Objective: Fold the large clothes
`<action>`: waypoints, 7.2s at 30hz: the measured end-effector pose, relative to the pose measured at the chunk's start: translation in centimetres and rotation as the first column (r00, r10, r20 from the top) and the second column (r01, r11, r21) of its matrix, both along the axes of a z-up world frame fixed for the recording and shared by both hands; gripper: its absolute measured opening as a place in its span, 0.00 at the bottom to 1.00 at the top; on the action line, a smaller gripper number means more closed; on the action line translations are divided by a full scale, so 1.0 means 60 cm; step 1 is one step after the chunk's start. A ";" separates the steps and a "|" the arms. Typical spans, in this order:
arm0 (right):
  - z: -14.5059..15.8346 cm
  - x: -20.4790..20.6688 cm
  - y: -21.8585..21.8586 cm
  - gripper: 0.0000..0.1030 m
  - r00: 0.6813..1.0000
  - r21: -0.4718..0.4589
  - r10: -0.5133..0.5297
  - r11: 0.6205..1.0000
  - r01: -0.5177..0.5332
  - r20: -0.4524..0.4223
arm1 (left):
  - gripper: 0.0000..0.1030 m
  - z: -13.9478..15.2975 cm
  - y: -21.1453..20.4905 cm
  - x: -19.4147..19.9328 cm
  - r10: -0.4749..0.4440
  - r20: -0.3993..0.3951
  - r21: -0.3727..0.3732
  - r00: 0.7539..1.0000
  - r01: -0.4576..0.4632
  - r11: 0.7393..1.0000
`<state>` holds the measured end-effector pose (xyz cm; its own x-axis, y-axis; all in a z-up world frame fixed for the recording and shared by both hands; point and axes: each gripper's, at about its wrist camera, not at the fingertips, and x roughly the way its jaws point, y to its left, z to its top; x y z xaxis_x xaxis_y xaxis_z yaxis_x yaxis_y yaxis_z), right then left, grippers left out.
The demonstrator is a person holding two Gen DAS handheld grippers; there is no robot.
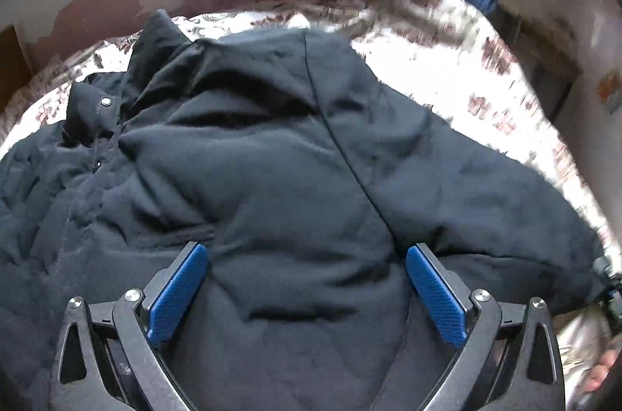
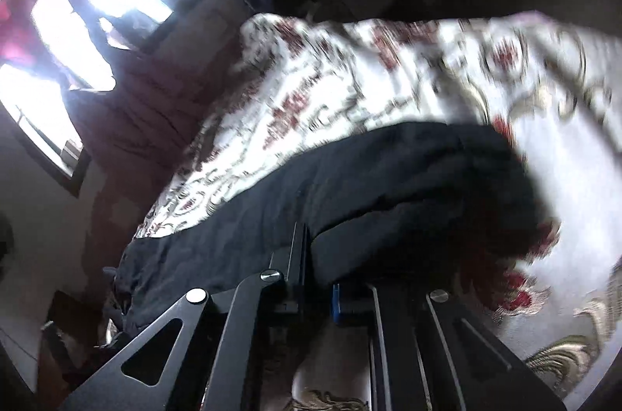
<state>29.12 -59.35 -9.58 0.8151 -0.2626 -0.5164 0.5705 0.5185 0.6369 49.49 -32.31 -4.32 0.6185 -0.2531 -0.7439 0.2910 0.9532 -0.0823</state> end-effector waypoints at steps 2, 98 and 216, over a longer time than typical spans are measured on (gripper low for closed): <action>0.025 -0.006 0.016 0.08 1.000 -0.067 0.001 0.998 -0.001 -0.002 | 1.00 0.015 0.020 -0.010 -0.001 -0.007 -0.064 1.000 0.001 0.998; 0.147 0.064 0.567 0.80 0.645 -0.325 0.536 0.574 -0.752 -0.544 | 0.89 0.011 0.686 -0.243 0.120 -0.169 -0.459 0.978 -0.186 0.869; 0.072 -0.081 0.438 0.97 0.774 -0.016 0.627 0.776 -0.630 -0.087 | 0.83 0.066 0.501 -0.328 -0.303 0.006 -0.069 0.953 0.303 0.950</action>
